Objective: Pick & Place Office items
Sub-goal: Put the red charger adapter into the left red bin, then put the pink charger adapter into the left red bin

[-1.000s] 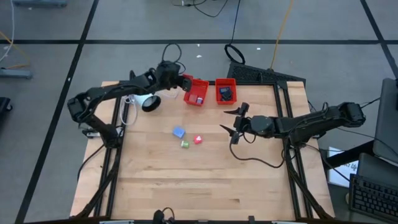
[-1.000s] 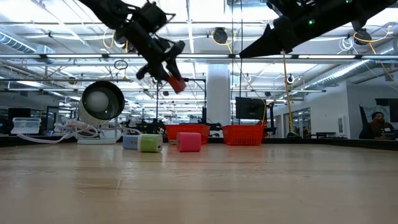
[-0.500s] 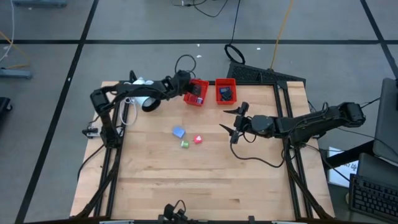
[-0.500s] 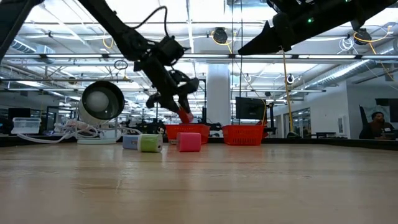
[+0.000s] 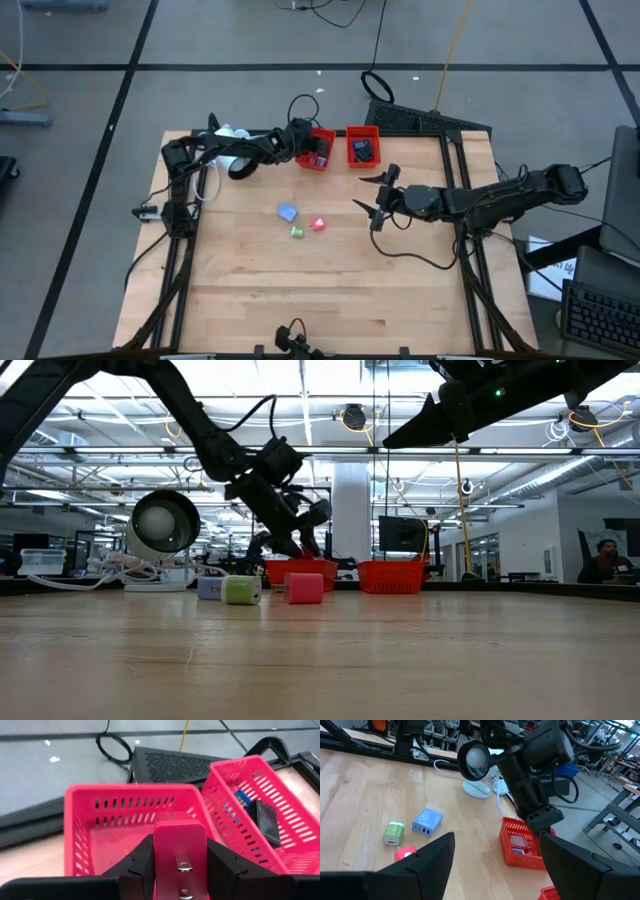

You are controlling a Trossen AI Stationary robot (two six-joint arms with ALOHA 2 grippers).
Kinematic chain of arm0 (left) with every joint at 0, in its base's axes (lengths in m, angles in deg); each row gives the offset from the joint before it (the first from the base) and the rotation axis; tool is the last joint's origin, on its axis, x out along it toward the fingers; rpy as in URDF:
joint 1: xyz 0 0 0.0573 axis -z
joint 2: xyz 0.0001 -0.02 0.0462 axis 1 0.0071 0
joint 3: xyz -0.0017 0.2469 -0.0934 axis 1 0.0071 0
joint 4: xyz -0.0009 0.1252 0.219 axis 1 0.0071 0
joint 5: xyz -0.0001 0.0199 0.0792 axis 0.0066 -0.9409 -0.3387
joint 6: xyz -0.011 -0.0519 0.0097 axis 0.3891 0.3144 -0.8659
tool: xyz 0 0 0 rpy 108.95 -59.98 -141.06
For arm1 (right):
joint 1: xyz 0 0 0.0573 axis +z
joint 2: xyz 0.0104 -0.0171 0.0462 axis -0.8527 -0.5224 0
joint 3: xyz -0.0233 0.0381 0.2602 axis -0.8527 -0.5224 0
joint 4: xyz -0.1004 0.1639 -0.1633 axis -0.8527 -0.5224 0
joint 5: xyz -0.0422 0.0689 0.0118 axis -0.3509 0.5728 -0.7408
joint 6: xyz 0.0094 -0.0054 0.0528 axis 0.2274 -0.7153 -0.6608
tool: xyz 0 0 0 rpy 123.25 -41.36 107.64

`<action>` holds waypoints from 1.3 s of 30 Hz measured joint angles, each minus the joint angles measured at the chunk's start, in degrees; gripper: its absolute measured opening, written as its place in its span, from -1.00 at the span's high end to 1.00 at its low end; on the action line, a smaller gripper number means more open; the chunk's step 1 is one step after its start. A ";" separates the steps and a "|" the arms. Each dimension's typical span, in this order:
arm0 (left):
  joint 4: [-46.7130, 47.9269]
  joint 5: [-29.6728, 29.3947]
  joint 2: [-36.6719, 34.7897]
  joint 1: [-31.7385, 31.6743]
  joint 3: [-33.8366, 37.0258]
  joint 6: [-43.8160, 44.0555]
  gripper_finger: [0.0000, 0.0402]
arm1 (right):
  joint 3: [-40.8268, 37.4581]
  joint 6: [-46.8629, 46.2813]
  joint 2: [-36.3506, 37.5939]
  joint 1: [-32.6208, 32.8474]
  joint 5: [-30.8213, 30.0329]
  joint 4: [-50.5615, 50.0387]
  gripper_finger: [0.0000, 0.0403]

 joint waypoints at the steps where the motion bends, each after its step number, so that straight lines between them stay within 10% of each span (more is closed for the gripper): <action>1: -0.31 0.37 0.35 0.00 0.00 0.41 0.38 | 0.00 0.00 0.00 0.00 0.00 0.02 -0.38; 12: -3.89 1.52 1.26 0.15 0.02 0.59 0.34 | 0.00 0.00 0.00 0.00 0.00 0.17 -0.38; 28: -3.91 3.37 1.21 0.13 0.02 -0.35 -0.38 | 0.00 0.00 0.00 0.00 0.02 -0.08 -0.38; 39: -5.14 10.82 0.51 0.02 0.00 -2.54 -0.49 | 0.02 -0.02 0.00 0.00 0.02 -0.26 -0.38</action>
